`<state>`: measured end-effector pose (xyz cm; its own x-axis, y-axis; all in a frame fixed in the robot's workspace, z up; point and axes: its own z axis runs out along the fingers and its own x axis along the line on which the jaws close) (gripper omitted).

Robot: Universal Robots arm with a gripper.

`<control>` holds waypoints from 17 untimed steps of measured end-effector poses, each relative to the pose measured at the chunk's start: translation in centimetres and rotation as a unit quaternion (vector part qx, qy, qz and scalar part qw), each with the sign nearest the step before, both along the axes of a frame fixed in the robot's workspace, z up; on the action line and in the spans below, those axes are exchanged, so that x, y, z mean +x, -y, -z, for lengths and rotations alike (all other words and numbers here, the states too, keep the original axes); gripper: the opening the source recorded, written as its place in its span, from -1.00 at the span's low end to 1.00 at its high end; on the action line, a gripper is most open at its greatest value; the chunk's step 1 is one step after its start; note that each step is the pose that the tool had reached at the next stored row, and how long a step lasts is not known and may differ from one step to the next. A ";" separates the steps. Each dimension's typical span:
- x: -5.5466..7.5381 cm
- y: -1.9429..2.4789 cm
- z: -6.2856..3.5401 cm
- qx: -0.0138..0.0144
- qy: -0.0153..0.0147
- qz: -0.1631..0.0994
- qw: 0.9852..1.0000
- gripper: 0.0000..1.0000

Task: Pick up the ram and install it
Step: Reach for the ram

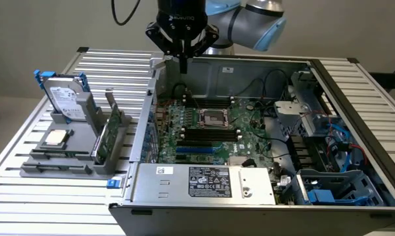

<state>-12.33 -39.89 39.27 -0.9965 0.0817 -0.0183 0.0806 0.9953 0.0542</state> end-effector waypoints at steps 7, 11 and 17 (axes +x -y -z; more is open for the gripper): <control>-3.1 -0.01 0.06 0.000 0.000 0.000 1.000 -0.79; -5.0 -0.01 0.08 0.000 0.000 0.000 1.000 -0.79; -7.7 -0.01 0.09 0.000 -0.002 0.000 1.000 -0.79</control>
